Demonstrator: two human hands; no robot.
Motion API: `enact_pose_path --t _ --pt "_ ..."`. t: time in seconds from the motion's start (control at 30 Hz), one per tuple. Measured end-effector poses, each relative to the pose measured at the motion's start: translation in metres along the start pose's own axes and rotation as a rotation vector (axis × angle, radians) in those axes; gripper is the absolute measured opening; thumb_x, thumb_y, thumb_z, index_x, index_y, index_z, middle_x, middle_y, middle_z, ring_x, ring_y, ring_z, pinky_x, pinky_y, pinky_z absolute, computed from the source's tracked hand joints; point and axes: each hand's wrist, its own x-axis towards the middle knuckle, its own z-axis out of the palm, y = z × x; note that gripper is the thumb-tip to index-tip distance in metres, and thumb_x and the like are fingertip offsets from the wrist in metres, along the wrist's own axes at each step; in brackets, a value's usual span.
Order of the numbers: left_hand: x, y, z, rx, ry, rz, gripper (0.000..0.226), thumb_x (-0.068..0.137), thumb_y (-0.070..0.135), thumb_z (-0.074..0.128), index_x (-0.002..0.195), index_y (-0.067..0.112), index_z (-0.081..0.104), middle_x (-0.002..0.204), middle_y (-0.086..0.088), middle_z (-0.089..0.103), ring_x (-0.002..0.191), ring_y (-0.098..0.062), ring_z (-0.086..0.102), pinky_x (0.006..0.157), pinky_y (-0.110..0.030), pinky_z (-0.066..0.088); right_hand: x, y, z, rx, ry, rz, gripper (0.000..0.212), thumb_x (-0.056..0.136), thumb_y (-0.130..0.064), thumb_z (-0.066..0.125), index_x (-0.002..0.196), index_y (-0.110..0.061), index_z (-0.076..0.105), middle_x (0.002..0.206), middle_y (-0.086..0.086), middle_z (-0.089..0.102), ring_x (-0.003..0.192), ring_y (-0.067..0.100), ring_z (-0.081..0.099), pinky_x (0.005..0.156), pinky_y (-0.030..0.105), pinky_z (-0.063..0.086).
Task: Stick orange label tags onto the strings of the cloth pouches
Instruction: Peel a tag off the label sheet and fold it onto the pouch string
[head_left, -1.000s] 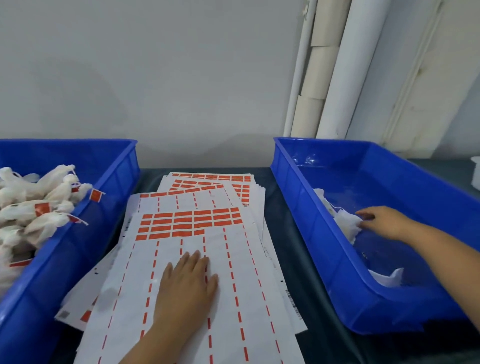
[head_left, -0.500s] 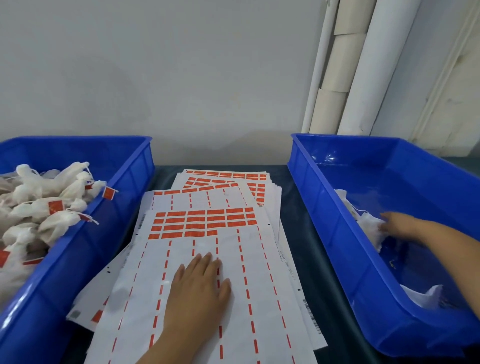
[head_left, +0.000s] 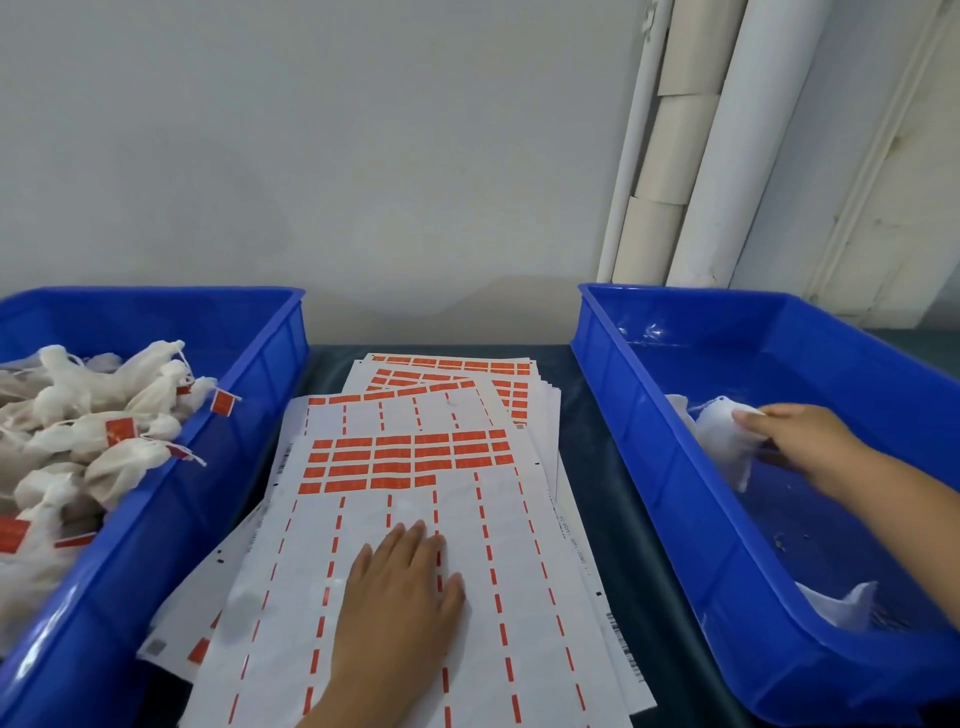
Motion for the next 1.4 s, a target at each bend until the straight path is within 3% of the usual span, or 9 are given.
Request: enact_pose_path --t 0.17,0.3,0.5,0.67,0.87,0.93,1.07,1.17,1.4 --pt "0.001 0.002 -0.003 0.013 -0.024 0.015 0.065 0.087 0.065 0.022 0.145 0.036 0.014 0.155 0.014 0.007 0.143 -0.012 0.003 0.107 -0.039 -0.009 -0.029 -0.047 0.011 0.236 0.092 -0.168 0.019 0.089 -0.019 0.064 0.106 -0.01 0.065 0.116 0.01 0.062 0.096 0.022 0.06 0.085 0.032 0.049" --pt "0.002 0.001 -0.004 0.082 -0.097 0.051 0.065 0.089 0.062 0.014 0.146 0.034 0.002 0.156 0.01 -0.004 0.143 -0.016 -0.006 0.109 -0.042 -0.011 -0.058 -0.092 0.035 0.249 0.111 -0.263 0.007 0.084 -0.024 0.07 0.084 -0.02 0.064 0.098 0.003 0.066 0.09 0.02 0.062 0.091 0.041 0.052" --pt "0.021 0.004 -0.023 0.055 -0.059 0.099 0.051 0.087 0.058 0.04 0.13 0.031 0.042 0.136 0.01 0.044 0.119 -0.013 0.043 0.102 -0.033 0.037 -0.105 -0.145 0.097 0.393 -0.146 -0.369 0.007 0.082 -0.018 0.071 0.076 -0.016 0.067 0.088 0.007 0.07 0.093 0.029 0.067 0.085 0.042 0.056" --pt "0.057 -0.001 -0.054 -0.634 0.014 -0.159 0.034 0.089 0.037 0.056 0.122 0.03 0.054 0.125 0.007 0.057 0.095 -0.008 0.055 0.078 -0.027 0.048 -0.126 -0.134 0.157 0.485 -0.255 -0.278 0.009 0.083 -0.02 0.069 0.078 -0.026 0.065 0.086 -0.002 0.07 0.09 0.018 0.067 0.08 0.034 0.057" --pt "0.079 -0.006 -0.062 -1.407 -0.05 -0.027 0.026 0.085 0.034 0.062 0.107 0.043 0.049 0.117 0.015 0.054 0.1 -0.013 0.059 0.075 -0.022 0.053 -0.13 -0.096 0.206 0.395 -0.232 -0.177 0.018 0.087 -0.027 0.063 0.071 -0.034 0.058 0.081 -0.021 0.057 0.078 0.011 0.058 0.042 0.007 0.04" --pt "0.079 -0.004 -0.056 -1.415 -0.066 -0.004 0.036 0.075 0.047 0.063 0.108 0.05 0.048 0.111 0.025 0.053 0.1 -0.01 0.058 0.079 -0.024 0.053 -0.127 -0.082 0.215 0.333 -0.248 -0.186 0.014 0.087 -0.028 0.061 0.074 -0.033 0.059 0.082 -0.022 0.056 0.077 0.011 0.057 0.046 0.01 0.04" --pt "0.076 0.002 -0.049 -1.372 -0.069 0.011 0.049 0.061 0.057 0.064 0.109 0.058 0.052 0.09 0.043 0.055 0.081 0.01 0.059 0.055 -0.007 0.048 -0.121 -0.055 0.225 0.323 -0.317 -0.215 0.002 0.084 -0.032 0.064 0.082 -0.033 0.064 0.087 -0.023 0.064 0.086 0.01 0.061 0.06 0.019 0.05" --pt "0.075 0.003 -0.047 -1.362 -0.02 0.032 0.031 0.063 0.049 0.064 0.094 0.044 0.065 0.087 0.043 0.059 0.081 0.025 0.053 0.051 0.0 0.04 -0.118 -0.04 0.227 0.344 -0.348 -0.241 0.007 0.087 -0.031 0.064 0.083 -0.037 0.064 0.089 -0.029 0.065 0.089 0.009 0.062 0.067 0.022 0.054" --pt "0.076 0.0 -0.047 -1.274 0.117 -0.028 0.009 0.067 0.043 0.061 0.063 0.046 0.068 0.076 0.036 0.064 0.077 0.021 0.055 0.05 0.006 0.035 -0.113 -0.031 0.224 0.41 -0.365 -0.279 0.018 0.086 -0.026 0.065 0.082 -0.044 0.062 0.091 -0.029 0.065 0.087 0.003 0.065 0.061 0.016 0.053"
